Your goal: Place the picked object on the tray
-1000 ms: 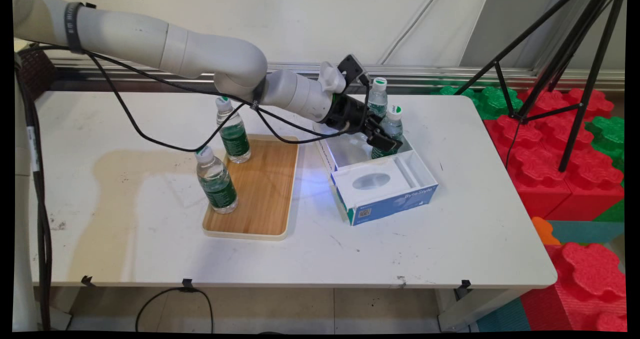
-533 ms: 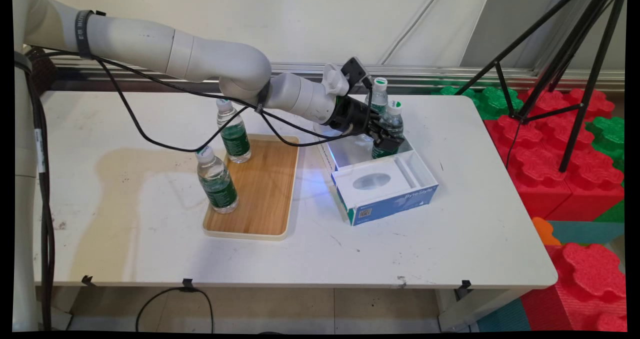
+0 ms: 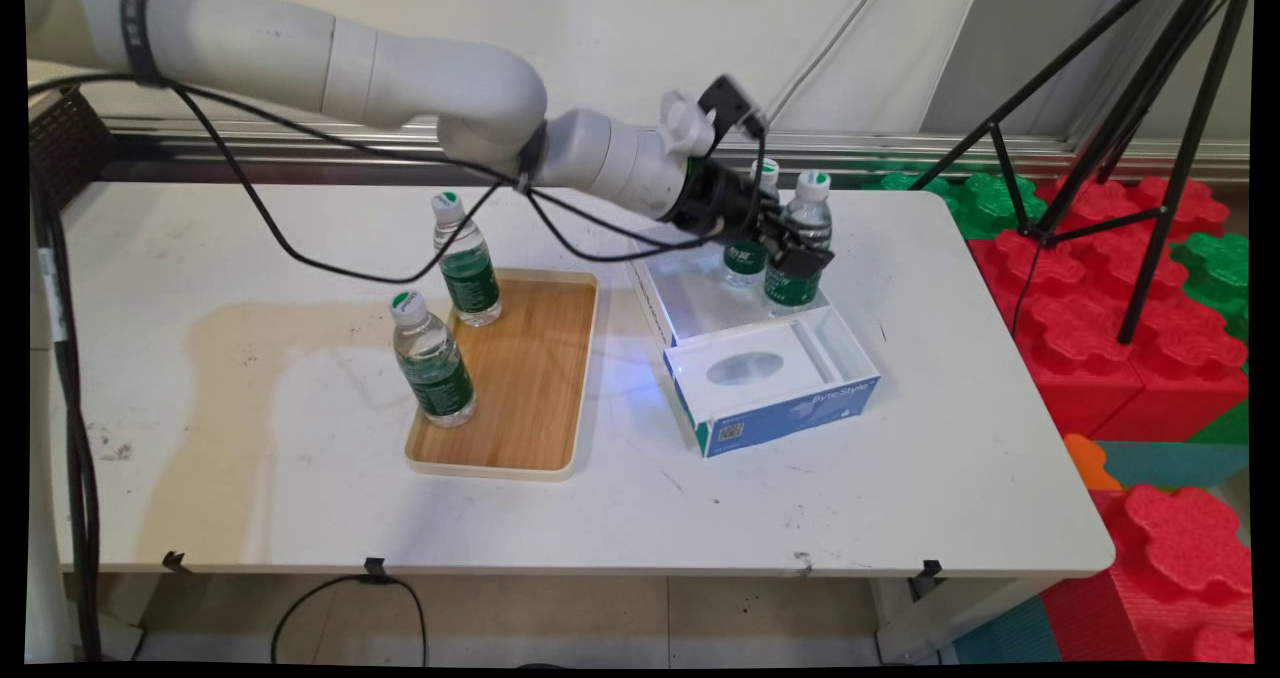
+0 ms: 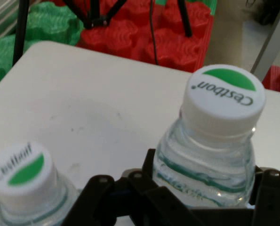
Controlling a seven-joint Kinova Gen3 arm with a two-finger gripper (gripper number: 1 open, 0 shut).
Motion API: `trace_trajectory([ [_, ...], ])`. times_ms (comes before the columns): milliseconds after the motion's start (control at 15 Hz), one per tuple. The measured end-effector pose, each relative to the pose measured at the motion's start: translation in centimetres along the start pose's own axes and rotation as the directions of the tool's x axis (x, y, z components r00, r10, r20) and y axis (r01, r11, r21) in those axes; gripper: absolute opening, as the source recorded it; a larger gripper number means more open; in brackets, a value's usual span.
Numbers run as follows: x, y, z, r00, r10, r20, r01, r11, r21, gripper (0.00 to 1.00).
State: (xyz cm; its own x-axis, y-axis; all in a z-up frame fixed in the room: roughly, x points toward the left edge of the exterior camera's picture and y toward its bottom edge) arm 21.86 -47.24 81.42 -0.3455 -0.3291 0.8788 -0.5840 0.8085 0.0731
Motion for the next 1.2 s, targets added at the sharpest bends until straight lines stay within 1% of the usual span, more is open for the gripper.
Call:
trace_trajectory([
  [200, 2.2, 0.6, -1.2, 1.000, 0.004, 0.004, -0.004, 1.000, 0.007, 0.00],
  [267, 3.3, 0.8, -2.1, 1.000, 0.006, 0.009, -0.006, 1.000, 0.013, 0.00],
  [400, 4.5, 1.0, -3.3, 1.000, 0.008, 0.017, -0.009, 1.000, 0.020, 0.00],
  [733, 7.5, 1.1, -7.8, 0.999, 0.025, 0.049, -0.026, 0.999, 0.030, 0.00],
  [867, 8.6, 0.8, -9.8, 0.998, 0.043, 0.052, -0.044, 0.999, 0.024, 0.00],
  [1000, 9.3, 0.4, -11.6, 0.997, 0.061, 0.051, -0.061, 0.998, 0.009, 0.00],
  [1200, 9.8, -1.6, -15.5, 0.995, 0.087, 0.055, -0.085, 0.996, -0.028, 0.00],
])
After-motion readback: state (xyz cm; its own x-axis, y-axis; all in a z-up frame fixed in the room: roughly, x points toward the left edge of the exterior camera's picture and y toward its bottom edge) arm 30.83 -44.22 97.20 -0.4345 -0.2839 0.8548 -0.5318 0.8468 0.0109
